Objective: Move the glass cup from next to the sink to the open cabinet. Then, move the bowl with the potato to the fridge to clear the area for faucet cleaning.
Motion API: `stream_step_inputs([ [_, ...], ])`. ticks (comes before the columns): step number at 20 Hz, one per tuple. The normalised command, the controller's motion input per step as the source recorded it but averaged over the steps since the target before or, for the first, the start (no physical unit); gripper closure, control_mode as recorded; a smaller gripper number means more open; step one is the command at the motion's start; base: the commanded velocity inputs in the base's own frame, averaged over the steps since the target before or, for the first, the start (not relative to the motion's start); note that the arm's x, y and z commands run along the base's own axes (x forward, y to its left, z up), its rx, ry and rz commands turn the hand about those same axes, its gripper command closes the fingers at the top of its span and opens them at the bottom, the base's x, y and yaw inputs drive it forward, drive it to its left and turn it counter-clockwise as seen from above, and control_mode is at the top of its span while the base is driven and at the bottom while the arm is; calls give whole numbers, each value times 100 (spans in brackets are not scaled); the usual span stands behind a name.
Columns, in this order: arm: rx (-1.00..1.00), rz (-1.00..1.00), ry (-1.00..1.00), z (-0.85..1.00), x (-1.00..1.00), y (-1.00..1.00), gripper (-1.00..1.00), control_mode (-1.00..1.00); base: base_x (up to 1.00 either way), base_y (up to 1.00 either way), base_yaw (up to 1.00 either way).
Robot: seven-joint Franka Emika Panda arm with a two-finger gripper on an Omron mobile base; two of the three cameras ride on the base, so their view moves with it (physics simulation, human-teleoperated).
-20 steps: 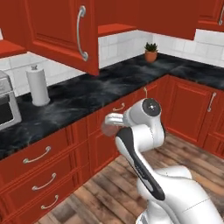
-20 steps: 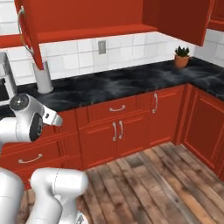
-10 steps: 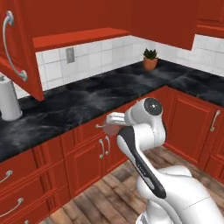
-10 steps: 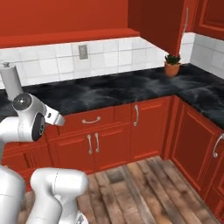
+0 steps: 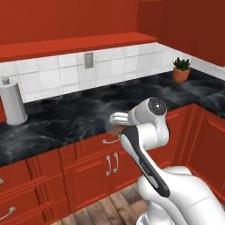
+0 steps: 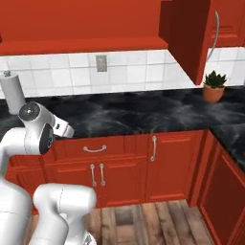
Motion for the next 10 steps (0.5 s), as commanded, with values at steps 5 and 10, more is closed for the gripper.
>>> stream_step_inputs([
  [5, 0, 0, 0, 0, 0, 0, 100, 100, 78, 5, 22],
  [10, 0, 0, 0, 0, 0, 0, 100, 100, 89, 1, 1],
])
